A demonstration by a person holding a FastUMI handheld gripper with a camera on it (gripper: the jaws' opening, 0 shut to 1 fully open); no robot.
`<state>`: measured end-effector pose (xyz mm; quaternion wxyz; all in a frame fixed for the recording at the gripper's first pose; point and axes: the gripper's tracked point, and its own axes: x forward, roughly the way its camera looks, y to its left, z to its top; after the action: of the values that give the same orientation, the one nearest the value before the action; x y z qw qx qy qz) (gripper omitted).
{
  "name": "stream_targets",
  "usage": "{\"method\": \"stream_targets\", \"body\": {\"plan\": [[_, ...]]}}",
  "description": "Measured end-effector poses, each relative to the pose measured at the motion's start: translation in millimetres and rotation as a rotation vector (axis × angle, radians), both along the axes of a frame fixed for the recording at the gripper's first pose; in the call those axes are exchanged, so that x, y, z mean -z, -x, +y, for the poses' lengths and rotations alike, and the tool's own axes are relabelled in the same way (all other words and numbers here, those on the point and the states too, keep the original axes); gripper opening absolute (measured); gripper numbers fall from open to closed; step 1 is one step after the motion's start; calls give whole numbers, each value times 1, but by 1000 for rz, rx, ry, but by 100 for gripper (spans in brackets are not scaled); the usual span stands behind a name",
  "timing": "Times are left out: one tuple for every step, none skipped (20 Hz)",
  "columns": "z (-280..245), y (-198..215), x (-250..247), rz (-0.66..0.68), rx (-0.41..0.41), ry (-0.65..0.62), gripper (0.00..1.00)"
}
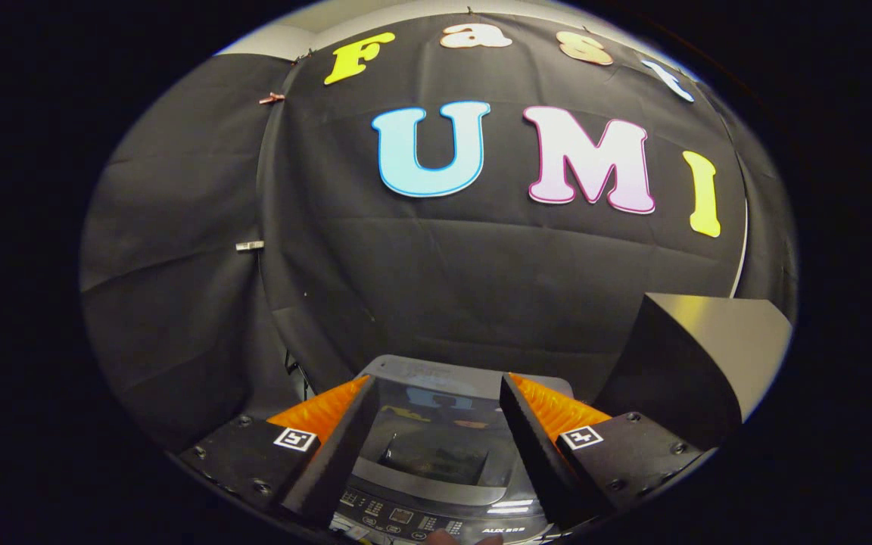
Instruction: Put the clothes into the washing machine and then close the washing machine lid.
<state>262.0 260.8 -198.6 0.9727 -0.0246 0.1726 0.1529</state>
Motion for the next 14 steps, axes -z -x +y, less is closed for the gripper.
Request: {"method": "stream_targets", "body": {"plan": [[0,4,-9,-16,-2,-4,100],[0,8,-17,-28,-3,-4,100],[0,12,-26,-41,-2,-10,100],[-2,16,-35,-53,1,-17,100],[-3,21,-44,-66,5,-21,100],[-6,25,-53,-77,11,-26,100],[-8,31,-63,-89,15,-33,100],[-12,37,-71,-96,22,-41,100],[-16,46,-82,-105,26,-57,100],[-18,52,-91,-114,32,-73,100],[-21,58,-103,-129,33,-86,100],[-25,64,-114,-148,36,-89,100],[-32,70,-125,-172,42,-86,100],[-38,76,-134,-191,48,-79,100]]}}
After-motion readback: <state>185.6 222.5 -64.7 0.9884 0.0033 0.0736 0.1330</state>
